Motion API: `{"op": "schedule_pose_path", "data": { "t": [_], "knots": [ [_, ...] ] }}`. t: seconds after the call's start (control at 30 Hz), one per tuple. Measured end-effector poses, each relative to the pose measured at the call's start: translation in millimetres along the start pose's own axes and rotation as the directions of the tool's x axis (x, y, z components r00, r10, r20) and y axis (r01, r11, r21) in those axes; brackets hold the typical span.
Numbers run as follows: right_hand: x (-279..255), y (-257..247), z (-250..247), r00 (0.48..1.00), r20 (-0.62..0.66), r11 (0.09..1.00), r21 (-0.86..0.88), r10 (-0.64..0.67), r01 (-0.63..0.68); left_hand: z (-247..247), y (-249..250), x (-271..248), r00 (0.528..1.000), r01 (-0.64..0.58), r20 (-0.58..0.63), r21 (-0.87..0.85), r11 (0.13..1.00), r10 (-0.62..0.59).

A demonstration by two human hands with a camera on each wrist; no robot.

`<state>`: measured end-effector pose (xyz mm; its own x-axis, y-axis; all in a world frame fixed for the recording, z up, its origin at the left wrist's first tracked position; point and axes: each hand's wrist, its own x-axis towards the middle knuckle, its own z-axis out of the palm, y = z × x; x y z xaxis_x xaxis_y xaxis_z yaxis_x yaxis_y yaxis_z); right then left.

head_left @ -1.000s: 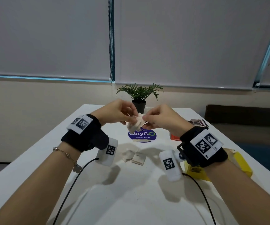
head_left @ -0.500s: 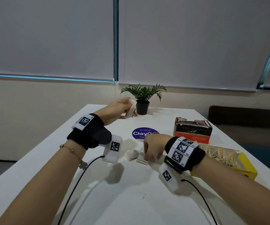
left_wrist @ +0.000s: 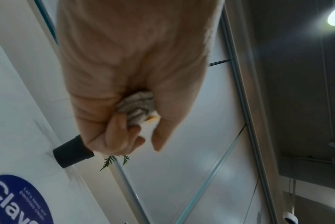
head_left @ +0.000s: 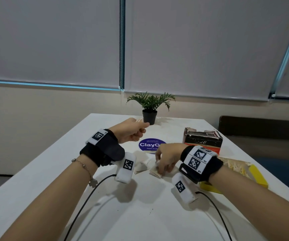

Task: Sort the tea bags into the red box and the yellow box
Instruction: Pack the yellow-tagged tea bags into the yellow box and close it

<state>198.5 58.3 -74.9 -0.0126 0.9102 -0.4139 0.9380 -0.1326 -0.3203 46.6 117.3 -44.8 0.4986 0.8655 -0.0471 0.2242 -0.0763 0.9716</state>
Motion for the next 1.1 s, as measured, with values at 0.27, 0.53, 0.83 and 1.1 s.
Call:
{"op": "schedule_pose_path", "data": {
  "t": [0.27, 0.53, 0.83, 1.1],
  "knots": [
    [-17, 2, -51, 0.956, -0.282, 0.906, 0.38, -0.078, 0.186, 5, -13, 6, 0.996, 0.092, 0.027, -0.136, 0.986, -0.089],
    [-15, -23, -70, 0.979, -0.202, 0.901, 0.419, -0.028, 0.112, 15, -17, 5, 0.996, 0.089, 0.019, -0.059, 0.994, -0.088],
    [6, -38, -64, 0.988, -0.097, 0.908, 0.413, 0.118, -0.068, 26, -25, 10, 0.998, 0.025, 0.065, -0.081, 0.996, -0.02],
    [12, -35, -66, 0.982, -0.148, 0.609, 0.792, 0.116, 0.047, 20, -21, 9, 0.997, -0.023, -0.065, 0.082, 0.996, 0.028]
  ]
}}
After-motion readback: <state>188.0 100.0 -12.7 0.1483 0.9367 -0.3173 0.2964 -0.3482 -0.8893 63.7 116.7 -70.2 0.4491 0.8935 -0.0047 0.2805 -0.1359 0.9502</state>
